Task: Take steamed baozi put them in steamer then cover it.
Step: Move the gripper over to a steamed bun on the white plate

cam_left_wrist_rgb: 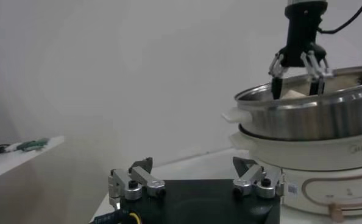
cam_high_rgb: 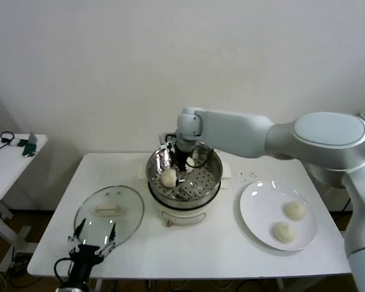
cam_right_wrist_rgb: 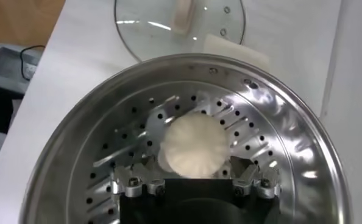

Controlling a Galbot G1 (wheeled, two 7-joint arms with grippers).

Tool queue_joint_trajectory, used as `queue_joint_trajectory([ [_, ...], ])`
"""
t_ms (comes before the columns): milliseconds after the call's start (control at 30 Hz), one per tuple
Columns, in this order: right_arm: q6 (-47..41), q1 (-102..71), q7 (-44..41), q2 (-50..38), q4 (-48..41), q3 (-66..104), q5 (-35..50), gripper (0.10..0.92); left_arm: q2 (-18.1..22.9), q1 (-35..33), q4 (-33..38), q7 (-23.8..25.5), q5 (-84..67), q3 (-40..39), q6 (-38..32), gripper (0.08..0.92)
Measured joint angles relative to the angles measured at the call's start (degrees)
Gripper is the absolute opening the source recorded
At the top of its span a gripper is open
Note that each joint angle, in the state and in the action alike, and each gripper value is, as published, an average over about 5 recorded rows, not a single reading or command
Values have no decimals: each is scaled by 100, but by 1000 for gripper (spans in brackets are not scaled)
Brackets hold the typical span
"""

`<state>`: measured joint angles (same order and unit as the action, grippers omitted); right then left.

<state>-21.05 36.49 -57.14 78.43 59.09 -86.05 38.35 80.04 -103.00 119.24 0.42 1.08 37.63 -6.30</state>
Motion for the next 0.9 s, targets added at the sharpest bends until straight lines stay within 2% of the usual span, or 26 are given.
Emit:
queue_joint_trajectory([
  [367, 166, 730, -266, -1531, 1176, -158, -90, 823, -15, 22, -29, -5, -2, -7, 16, 823],
  [633, 315, 514, -467, -2887, 1942, -102, -973, 823, -4, 28, -19, 2, -2, 24, 61, 823],
  [900, 450, -430, -641, -4066, 2291, 344, -2057, 823, 63, 53, 42, -39, 5, 26, 153, 823],
])
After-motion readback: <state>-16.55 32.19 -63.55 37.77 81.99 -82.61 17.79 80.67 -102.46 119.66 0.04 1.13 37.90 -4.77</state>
